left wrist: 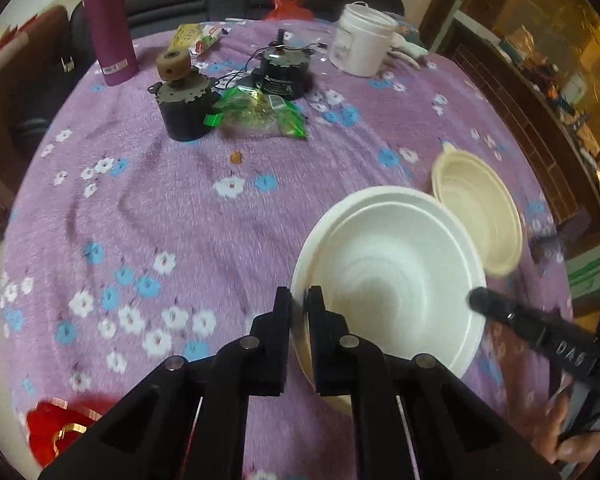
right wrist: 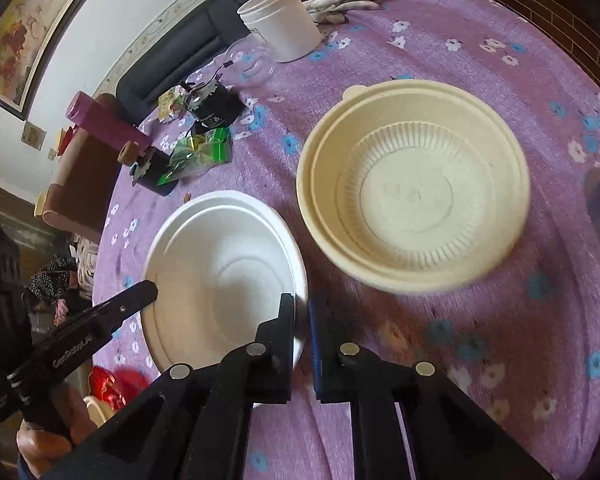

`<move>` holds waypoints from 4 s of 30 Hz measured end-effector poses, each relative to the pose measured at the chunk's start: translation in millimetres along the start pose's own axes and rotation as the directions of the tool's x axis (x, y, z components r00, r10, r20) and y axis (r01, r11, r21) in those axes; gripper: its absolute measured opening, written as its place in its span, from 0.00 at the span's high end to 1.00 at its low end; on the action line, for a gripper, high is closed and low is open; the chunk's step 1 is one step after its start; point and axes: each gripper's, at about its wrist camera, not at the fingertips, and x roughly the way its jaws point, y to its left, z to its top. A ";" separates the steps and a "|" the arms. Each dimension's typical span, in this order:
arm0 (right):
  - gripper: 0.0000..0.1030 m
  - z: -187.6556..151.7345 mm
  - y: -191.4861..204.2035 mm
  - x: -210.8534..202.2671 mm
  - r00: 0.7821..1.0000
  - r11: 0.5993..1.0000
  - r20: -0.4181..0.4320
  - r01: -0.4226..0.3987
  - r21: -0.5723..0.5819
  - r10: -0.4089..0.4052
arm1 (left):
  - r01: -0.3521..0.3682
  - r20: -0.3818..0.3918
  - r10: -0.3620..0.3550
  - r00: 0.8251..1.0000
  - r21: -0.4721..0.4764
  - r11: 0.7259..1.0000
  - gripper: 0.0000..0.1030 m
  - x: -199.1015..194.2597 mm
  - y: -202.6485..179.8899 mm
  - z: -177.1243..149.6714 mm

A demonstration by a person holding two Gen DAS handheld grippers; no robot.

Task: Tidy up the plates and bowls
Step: 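Grip the white paper bowl rim with both tools, then lift the white bowl with both tools and carry it toward the stack, then lower the white paper bowl onto the plate stack and open both tools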

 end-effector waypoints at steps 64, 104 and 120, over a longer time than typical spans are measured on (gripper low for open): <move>0.92 -110.9 79.9 -56.1 0.996 0.916 -0.078 -0.077 -0.395 0.050 | -0.337 0.221 0.333 0.917 -0.022 0.941 0.90 -116.0 14.9 -151.9; 0.91 -148.3 219.2 15.9 0.939 0.798 -0.329 -0.273 -0.536 0.100 | -0.400 0.134 0.464 0.876 -0.337 0.852 0.90 -156.1 138.6 -208.7; 0.90 -141.9 213.9 14.9 0.941 0.809 -0.320 -0.275 -0.519 0.115 | -0.408 0.141 0.471 0.871 -0.328 0.852 0.87 -156.4 139.8 -199.6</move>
